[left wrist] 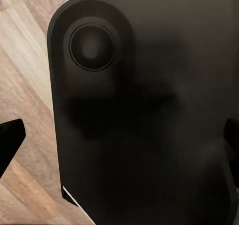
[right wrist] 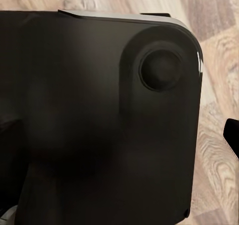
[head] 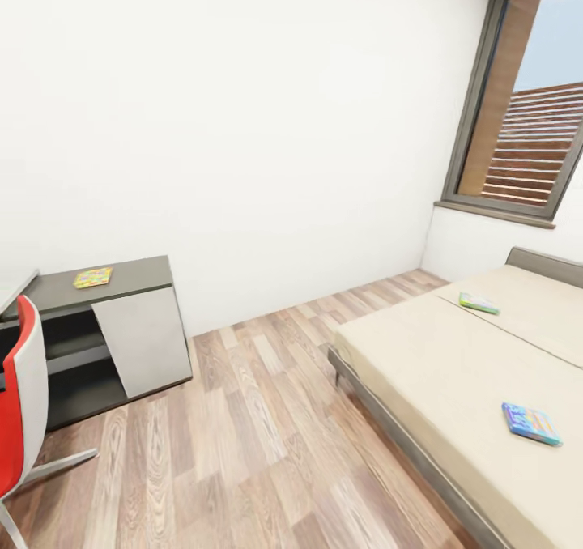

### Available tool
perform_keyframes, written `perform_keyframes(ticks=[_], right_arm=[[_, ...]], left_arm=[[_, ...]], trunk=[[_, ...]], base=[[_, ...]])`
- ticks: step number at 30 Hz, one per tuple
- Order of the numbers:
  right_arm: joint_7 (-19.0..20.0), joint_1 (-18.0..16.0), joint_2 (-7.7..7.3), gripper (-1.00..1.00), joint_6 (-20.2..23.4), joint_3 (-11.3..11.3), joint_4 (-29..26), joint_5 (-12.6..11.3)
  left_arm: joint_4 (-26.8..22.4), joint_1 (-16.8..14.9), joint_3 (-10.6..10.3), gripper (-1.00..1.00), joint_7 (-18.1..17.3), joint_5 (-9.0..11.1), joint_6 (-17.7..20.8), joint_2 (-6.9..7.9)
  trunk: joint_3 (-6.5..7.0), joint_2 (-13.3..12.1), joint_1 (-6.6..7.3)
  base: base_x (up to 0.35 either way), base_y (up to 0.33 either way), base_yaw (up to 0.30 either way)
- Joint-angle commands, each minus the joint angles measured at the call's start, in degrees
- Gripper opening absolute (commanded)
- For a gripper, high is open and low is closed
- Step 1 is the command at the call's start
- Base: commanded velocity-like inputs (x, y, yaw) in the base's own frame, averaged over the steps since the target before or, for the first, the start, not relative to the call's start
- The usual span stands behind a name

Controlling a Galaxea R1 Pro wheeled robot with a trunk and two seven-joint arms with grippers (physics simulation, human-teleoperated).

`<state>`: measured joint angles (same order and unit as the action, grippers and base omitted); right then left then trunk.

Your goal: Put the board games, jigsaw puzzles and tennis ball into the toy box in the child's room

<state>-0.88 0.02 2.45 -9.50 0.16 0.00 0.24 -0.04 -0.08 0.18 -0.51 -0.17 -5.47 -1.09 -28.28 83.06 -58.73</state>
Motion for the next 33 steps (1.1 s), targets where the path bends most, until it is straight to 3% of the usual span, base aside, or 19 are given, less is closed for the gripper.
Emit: perform_keyframes(ticks=[1, 33], right_arm=[[-0.1, 0.0, 0.01, 1.0, -0.2, 0.0, 0.0, 0.0], [-0.1, 0.0, -0.02, 1.0, -0.2, 0.0, 0.0, 0.0]], left_arm=[[0.0, 0.0, 0.0, 1.0, -0.1, 0.0, -0.2, -0.01], [0.0, 0.0, 0.0, 1.0, -0.3, -0.1, -0.2, 0.03]], trunk=[[-0.04, 0.0, 0.0], [-0.04, 0.0, 0.0]], base=[[0.0, 0.0, 0.275], [0.0, 0.0, 0.275]])
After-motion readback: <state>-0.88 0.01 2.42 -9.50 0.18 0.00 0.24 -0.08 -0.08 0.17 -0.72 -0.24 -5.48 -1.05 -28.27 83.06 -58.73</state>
